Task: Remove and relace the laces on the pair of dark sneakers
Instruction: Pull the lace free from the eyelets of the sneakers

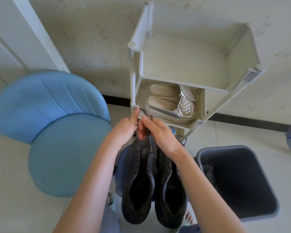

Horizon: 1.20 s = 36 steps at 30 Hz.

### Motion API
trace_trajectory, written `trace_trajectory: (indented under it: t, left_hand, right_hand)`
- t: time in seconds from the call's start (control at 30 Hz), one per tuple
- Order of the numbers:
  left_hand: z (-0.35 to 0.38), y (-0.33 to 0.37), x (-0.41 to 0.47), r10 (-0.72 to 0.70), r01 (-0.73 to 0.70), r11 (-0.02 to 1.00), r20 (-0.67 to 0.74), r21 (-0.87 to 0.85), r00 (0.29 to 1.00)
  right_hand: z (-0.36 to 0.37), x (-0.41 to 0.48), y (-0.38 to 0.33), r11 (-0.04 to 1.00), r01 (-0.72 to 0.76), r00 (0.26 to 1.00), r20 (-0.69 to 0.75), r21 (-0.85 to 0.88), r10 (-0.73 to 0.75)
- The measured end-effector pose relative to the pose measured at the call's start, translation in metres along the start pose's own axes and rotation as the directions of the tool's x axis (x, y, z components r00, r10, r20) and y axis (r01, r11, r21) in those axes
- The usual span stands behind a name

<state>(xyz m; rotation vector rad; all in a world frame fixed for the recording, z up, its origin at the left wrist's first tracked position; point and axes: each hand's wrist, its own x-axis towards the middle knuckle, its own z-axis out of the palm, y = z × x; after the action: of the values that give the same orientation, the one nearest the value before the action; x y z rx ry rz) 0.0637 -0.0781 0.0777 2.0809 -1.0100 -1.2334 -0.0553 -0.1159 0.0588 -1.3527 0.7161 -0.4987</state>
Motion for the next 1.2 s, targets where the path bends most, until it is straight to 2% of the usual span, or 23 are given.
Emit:
trace_trajectory:
  t: [0.03, 0.1, 0.17, 0.3, 0.37, 0.43, 0.53, 0.6, 0.63, 0.7, 0.77, 0.83, 0.9, 0.93, 1.03, 1.1, 1.2]
  left_hand:
    - [0.003, -0.012, -0.001, 0.004, -0.001, 0.999, 0.087, -0.040, 0.996]
    - [0.008, -0.030, -0.006, 0.027, 0.045, 0.965, 0.268, -0.257, 0.963]
    - [0.009, -0.037, -0.008, 0.110, 0.034, 0.929, 0.363, -0.369, 0.925]
    - [0.016, -0.034, -0.006, 0.276, -0.206, 0.942, 0.261, -0.266, 0.925]
    - [0.020, -0.033, -0.006, 0.328, -0.277, 0.936, 0.254, -0.219, 0.910]
    - [0.019, -0.045, 0.002, 0.283, -0.263, 0.959, 0.271, -0.106, 0.920]
    - [0.007, -0.068, 0.009, 0.086, -0.157, 0.975, 0.384, 0.159, 0.920]
    - [0.004, -0.077, 0.011, -0.061, -0.072, 0.960, 0.451, 0.272, 0.890]
    - [0.004, -0.081, 0.013, -0.111, -0.033, 0.952, 0.445, 0.304, 0.889]
    - [0.004, -0.082, 0.014, -0.126, -0.015, 0.947, 0.415, 0.320, 0.901]
    - [0.003, -0.067, 0.014, -0.050, -0.018, 0.981, 0.345, 0.192, 0.937]
    - [-0.001, -0.051, 0.012, 0.084, -0.024, 0.983, 0.328, -0.184, 0.941]
    - [-0.001, -0.032, 0.011, 0.181, 0.041, 0.847, 0.361, -0.530, 0.915]
    - [0.001, -0.027, 0.012, 0.211, 0.043, 0.789, 0.336, -0.613, 0.918]
    - [0.010, -0.025, 0.016, 0.214, 0.049, 0.741, 0.305, -0.670, 0.928]
    - [0.015, -0.023, 0.015, 0.214, 0.060, 0.705, 0.293, -0.707, 0.932]
    - [0.015, -0.022, 0.019, 0.239, -0.048, 0.619, 0.130, -0.784, 0.962]
  right_hand:
    - [0.001, 0.001, -0.001, 1.000, 0.019, 1.000, -0.025, -0.018, -0.019]
    - [-0.001, 0.005, -0.002, 0.998, 0.040, 0.996, -0.082, -0.051, -0.044]
    - [-0.004, 0.008, -0.002, 0.998, 0.003, 0.990, -0.141, -0.059, -0.012]
    - [-0.009, 0.009, -0.004, 0.996, -0.085, 0.990, -0.114, -0.015, 0.082]
    - [-0.010, 0.010, -0.002, 0.992, -0.091, 0.990, -0.098, 0.090, 0.100]
    - [-0.017, 0.010, -0.004, 0.958, -0.068, 0.982, -0.151, 0.278, 0.114]
    - [-0.029, 0.009, -0.008, 0.840, 0.017, 0.973, -0.204, 0.542, 0.112]
    - [-0.033, 0.009, -0.008, 0.768, 0.071, 0.968, -0.229, 0.637, 0.101]
    - [-0.032, 0.008, -0.007, 0.769, 0.077, 0.967, -0.236, 0.635, 0.098]
    - [-0.026, 0.007, -0.006, 0.843, 0.049, 0.965, -0.243, 0.536, 0.098]
    - [-0.019, 0.005, -0.005, 0.911, -0.010, 0.974, -0.202, 0.412, 0.103]
    - [-0.013, 0.003, -0.005, 0.952, -0.070, 0.989, -0.101, 0.298, 0.105]
    - [-0.008, 0.003, -0.003, 0.983, -0.115, 0.993, -0.019, 0.140, 0.119]
    - [-0.007, 0.003, -0.001, 0.989, -0.131, 0.991, 0.002, 0.068, 0.131]
    - [-0.007, 0.000, 0.000, 0.984, -0.150, 0.987, 0.048, -0.096, 0.155]
    - [-0.009, -0.003, 0.001, 0.947, -0.195, 0.967, 0.110, -0.255, 0.229]
    - [-0.007, -0.008, 0.008, 0.830, -0.238, 0.913, 0.175, -0.504, 0.368]
